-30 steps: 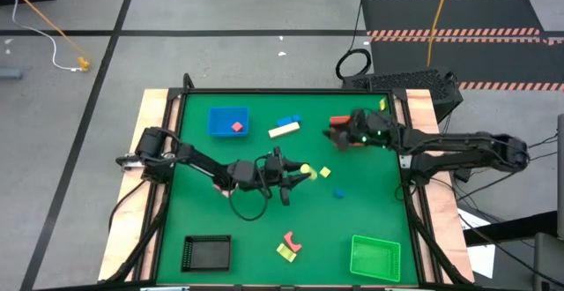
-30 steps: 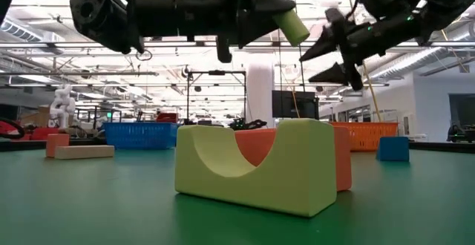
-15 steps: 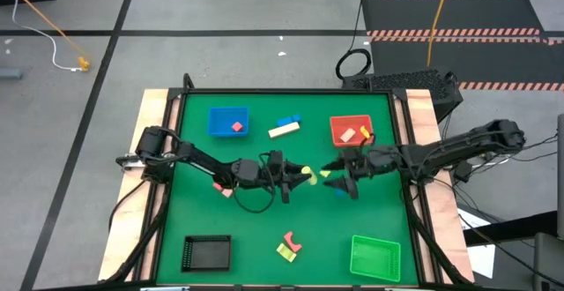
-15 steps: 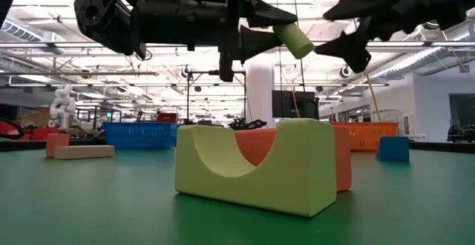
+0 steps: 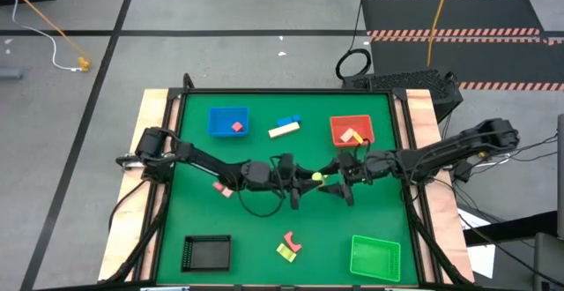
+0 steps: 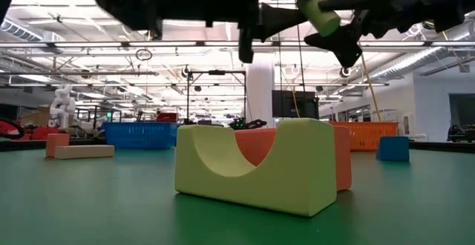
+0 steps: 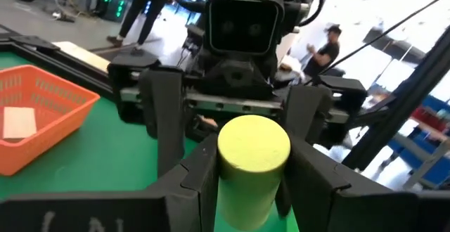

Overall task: Sort & place blocks by color
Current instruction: Put the top left green block in the green basket, then put the top left blue block in the black basket

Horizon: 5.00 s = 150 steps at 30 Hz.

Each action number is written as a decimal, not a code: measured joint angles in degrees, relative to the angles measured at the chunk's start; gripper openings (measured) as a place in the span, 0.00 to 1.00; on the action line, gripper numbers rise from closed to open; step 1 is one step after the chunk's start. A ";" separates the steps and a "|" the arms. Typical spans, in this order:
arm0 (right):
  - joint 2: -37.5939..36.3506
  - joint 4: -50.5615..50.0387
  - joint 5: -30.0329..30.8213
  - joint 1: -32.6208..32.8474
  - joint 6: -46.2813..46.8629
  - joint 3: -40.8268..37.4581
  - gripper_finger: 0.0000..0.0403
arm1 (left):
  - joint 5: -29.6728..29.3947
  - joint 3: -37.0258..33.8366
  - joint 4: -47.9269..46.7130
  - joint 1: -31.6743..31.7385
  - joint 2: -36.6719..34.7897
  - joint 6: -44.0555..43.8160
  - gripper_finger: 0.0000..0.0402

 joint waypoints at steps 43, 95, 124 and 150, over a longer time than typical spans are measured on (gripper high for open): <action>-11.63 -26.07 -4.97 15.54 49.19 0.02 0.26 | -0.01 3.56 -28.35 3.96 0.02 -3.52 0.57; -4.20 -14.15 -5.82 36.52 69.53 0.00 0.97 | -12.62 3.52 -57.54 29.74 -0.02 -3.38 0.53; -4.20 -14.15 -6.15 33.55 64.74 0.00 0.97 | -8.41 3.52 -50.41 27.43 0.00 11.44 0.53; -4.20 -14.19 -6.15 30.60 62.88 0.00 0.97 | 3.06 3.52 -52.57 32.56 0.04 23.21 0.53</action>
